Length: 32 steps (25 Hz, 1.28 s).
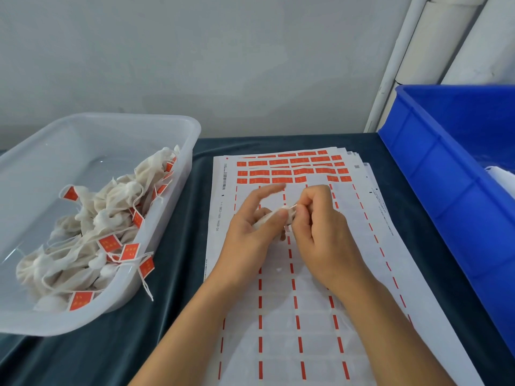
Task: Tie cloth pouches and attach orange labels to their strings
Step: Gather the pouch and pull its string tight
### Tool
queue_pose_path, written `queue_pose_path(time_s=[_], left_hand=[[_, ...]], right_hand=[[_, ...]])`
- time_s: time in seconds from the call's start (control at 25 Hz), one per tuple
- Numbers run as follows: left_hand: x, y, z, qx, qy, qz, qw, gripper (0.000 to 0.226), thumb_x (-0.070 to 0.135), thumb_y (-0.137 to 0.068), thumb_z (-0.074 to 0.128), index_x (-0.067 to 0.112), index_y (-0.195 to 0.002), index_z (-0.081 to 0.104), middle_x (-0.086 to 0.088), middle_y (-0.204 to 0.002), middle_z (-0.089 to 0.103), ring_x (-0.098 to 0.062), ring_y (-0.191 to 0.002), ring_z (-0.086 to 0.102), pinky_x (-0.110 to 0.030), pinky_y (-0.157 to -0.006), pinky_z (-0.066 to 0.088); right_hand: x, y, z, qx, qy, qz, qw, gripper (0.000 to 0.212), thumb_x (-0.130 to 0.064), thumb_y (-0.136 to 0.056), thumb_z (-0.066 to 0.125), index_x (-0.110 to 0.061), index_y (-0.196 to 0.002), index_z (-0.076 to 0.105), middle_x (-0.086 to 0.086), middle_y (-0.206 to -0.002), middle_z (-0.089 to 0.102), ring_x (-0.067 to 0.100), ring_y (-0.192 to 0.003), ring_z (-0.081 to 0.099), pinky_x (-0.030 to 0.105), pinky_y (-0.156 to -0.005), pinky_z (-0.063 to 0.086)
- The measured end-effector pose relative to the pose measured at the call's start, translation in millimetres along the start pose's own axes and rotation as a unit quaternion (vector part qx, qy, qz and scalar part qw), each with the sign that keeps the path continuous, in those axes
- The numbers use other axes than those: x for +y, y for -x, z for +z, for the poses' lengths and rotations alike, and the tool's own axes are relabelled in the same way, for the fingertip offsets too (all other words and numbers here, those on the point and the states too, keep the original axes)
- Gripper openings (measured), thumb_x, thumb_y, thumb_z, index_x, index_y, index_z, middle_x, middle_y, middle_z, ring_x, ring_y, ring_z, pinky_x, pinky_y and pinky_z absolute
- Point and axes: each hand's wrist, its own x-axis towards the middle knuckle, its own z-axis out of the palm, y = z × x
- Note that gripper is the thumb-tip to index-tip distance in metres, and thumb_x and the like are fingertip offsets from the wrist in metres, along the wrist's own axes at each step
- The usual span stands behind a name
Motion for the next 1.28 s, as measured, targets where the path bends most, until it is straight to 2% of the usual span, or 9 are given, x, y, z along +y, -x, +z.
queue_pose_path(time_s=[0.28,0.4,0.52,0.64,0.72,0.84,1.0,1.16,1.28], left_hand=[[-0.9,-0.8,-1.6,-0.031,0.004,0.026,0.999,0.022,0.022,-0.107,0.058,0.028,-0.098,0.077,0.010,-0.082,0.071,-0.006,-0.073,0.060,-0.017,-0.073,0.052],[-2.8,-2.5,-1.6,-0.033,-0.002,0.026,0.999,0.024,0.021,-0.106,0.059,0.031,-0.096,0.078,0.010,-0.076,0.066,-0.005,-0.069,0.056,-0.018,-0.069,0.050],[-2.8,-1.7,-2.7,-0.029,-0.023,0.025,0.999,0.018,0.031,-0.102,0.059,0.035,-0.099,0.077,0.015,-0.073,0.064,-0.003,-0.067,0.055,-0.020,-0.067,0.048],[-4.7,-0.6,-1.6,0.002,-0.087,0.027,0.996,0.017,0.049,-0.096,0.063,0.040,-0.104,0.075,0.021,-0.089,0.072,0.000,-0.086,0.067,-0.022,-0.077,0.049],[-5.9,-1.0,1.6,0.023,-0.122,0.033,0.992,0.013,0.049,-0.099,0.065,0.042,-0.106,0.074,0.028,-0.102,0.072,0.005,-0.101,0.066,-0.017,-0.081,0.049],[-7.1,-2.6,3.5,0.027,-0.135,0.040,0.990,0.007,0.043,-0.102,0.063,0.042,-0.104,0.070,0.028,-0.098,0.071,0.002,-0.097,0.067,-0.016,-0.079,0.052],[-7.7,-1.6,3.2,0.010,-0.133,0.052,0.990,0.008,0.040,-0.104,0.060,0.043,-0.103,0.067,0.020,-0.092,0.071,-0.003,-0.091,0.068,-0.014,-0.074,0.055],[-4.8,1.4,3.9,0.002,-0.103,0.057,0.993,0.013,0.039,-0.105,0.058,0.042,-0.097,0.067,0.019,-0.086,0.068,-0.004,-0.088,0.065,-0.009,-0.073,0.049],[-2.5,1.6,2.2,-0.007,-0.086,0.048,0.995,0.015,0.045,-0.100,0.055,0.039,-0.094,0.068,0.021,-0.082,0.066,-0.001,-0.085,0.063,-0.008,-0.071,0.045]], right_hand=[[3.6,2.0,-4.0,0.043,-0.009,0.026,0.999,0.013,-0.049,-0.098,0.031,-0.036,-0.101,0.032,-0.010,-0.074,0.060,0.014,-0.062,0.064,0.025,-0.048,0.054],[5.2,0.2,-7.2,0.075,0.009,0.043,0.996,0.013,-0.046,-0.098,0.033,-0.033,-0.101,0.034,-0.013,-0.070,0.054,0.010,-0.064,0.061,0.014,-0.046,0.047],[5.5,-1.3,-5.5,0.077,-0.003,0.064,0.995,0.006,-0.036,-0.104,0.039,-0.031,-0.101,0.039,-0.012,-0.076,0.058,0.008,-0.070,0.063,0.017,-0.052,0.052],[4.3,-3.8,-6.0,0.056,-0.078,0.103,0.990,0.006,-0.022,-0.106,0.049,-0.026,-0.101,0.049,-0.016,-0.094,0.065,0.008,-0.086,0.066,0.020,-0.066,0.057],[4.1,-6.7,-9.3,0.049,-0.151,0.155,0.975,0.008,-0.017,-0.104,0.052,-0.023,-0.098,0.055,-0.011,-0.092,0.067,0.012,-0.083,0.068,0.024,-0.067,0.058],[4.1,-10.5,-17.0,0.035,-0.258,0.230,0.938,0.009,-0.013,-0.102,0.058,-0.019,-0.096,0.063,-0.001,-0.081,0.070,0.014,-0.066,0.065,0.023,-0.062,0.055],[2.8,-12.0,-22.2,0.007,-0.503,0.275,0.820,0.017,-0.006,-0.101,0.058,-0.017,-0.109,0.068,0.011,-0.082,0.066,0.014,-0.066,0.058,0.025,-0.056,0.051],[2.0,-11.1,-23.0,0.023,-0.622,0.279,0.732,0.022,-0.003,-0.091,0.064,-0.016,-0.107,0.069,0.010,-0.083,0.064,0.014,-0.069,0.060,0.022,-0.058,0.054],[3.1,-11.2,-24.7,0.026,-0.629,0.277,0.726,0.022,-0.005,-0.088,0.066,-0.015,-0.107,0.069,0.012,-0.083,0.064,0.013,-0.066,0.060,0.022,-0.056,0.053]])
